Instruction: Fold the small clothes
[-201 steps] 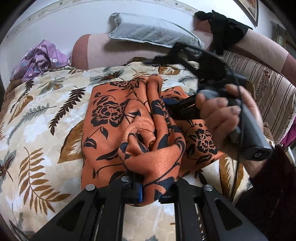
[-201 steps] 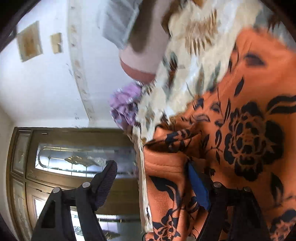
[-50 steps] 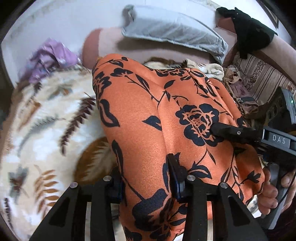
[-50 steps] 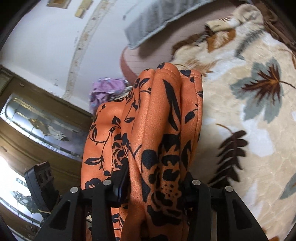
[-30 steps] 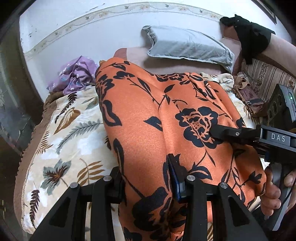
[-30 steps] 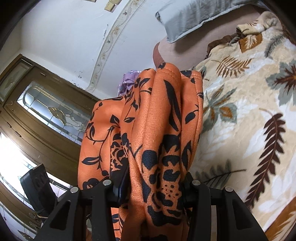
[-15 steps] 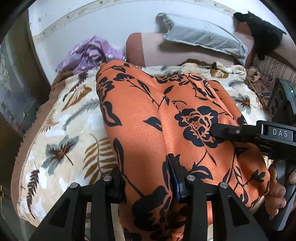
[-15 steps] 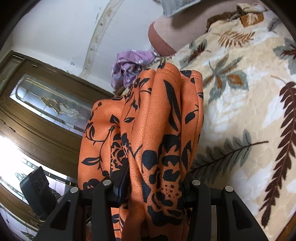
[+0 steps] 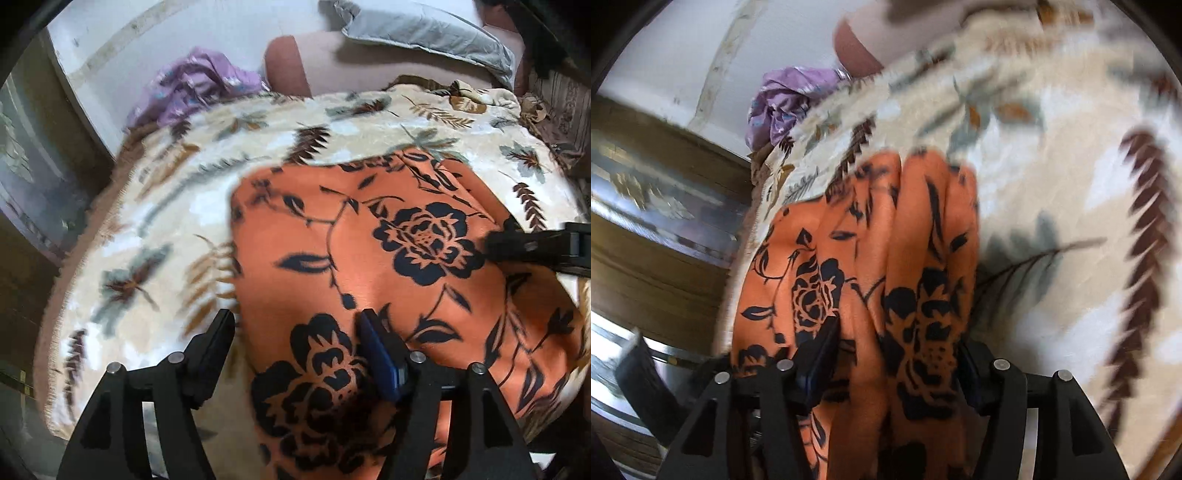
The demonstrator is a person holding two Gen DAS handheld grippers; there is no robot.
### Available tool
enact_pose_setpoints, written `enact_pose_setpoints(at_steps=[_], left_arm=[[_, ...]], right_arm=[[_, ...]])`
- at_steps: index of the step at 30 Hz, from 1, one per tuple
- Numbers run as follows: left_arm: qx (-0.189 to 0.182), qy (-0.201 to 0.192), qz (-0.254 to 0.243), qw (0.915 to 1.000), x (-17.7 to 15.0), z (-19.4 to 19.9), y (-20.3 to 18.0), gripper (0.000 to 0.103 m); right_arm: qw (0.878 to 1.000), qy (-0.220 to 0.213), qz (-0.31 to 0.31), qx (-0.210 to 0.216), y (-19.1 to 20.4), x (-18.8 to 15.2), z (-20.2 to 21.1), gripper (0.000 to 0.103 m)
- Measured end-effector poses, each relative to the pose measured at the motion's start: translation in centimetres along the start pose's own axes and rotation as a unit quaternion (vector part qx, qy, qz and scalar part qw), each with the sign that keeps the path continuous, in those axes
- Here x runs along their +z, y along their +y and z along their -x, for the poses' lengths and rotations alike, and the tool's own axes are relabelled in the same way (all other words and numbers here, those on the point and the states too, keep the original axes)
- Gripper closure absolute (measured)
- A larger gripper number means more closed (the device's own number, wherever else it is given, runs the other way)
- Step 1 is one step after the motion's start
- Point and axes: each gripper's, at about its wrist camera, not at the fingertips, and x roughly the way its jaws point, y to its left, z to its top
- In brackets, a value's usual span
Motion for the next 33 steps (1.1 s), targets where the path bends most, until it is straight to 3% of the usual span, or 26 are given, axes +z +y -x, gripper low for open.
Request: enact_pose_setpoints(at_steps=[5, 6, 7, 8, 12, 13, 17, 22, 26, 33], left_arm=[[0.017, -0.024, 0.015, 0.9995, -1.4, 2.2, 2.7, 0.028], [0.016, -0.023, 0.02, 0.9994, -1.7, 2.2, 3.2, 0.028], [0.015, -0.021, 0.022, 0.9994, -2.1, 2.1, 3.3, 0.027], [0.017, -0.016, 0.02, 0.9995, -2.4, 1.7, 3.3, 0.027], [0.035, 0.002, -0.001, 0.9994, -3.3, -0.2, 2.2, 0.027], [0.035, 0.001, 0.002, 0.9994, -3.1, -0.2, 2.1, 0.027], [0.018, 0.003, 0.023, 0.9996, -2.8, 2.1, 3.0, 0.027], [0.034, -0.048, 0.032, 0.9977, -3.9, 8.7, 3.3, 0.026], [0.046, -0.078, 0.03, 0.9954, -5.5, 12.9, 2.5, 0.018], [0.067, -0.102, 0.053, 0.9911, -7.2, 17.9, 2.6, 0.018]], right_arm=[[0.99, -0.095, 0.104, -0.025, 3.9, -2.4, 4.8, 0.042], [0.985, -0.108, 0.128, -0.032, 4.9, -3.1, 5.3, 0.052], [0.981, -0.11, 0.157, -0.04, 5.8, -4.0, 5.4, 0.067], [0.979, -0.102, 0.169, -0.044, 6.4, -4.5, 5.0, 0.07], [0.987, 0.008, 0.145, -0.063, 4.9, -5.8, 0.0, 0.069], [0.988, 0.006, 0.139, -0.061, 4.7, -5.8, -0.1, 0.071], [0.988, -0.025, 0.139, -0.061, 5.5, -5.5, 2.7, 0.071], [0.987, -0.061, 0.134, -0.063, 7.2, -7.3, 7.4, 0.067], [0.98, -0.099, 0.144, -0.091, 9.1, -9.9, 11.3, 0.067], [0.973, -0.154, 0.14, -0.102, 11.8, -12.6, 16.3, 0.066]])
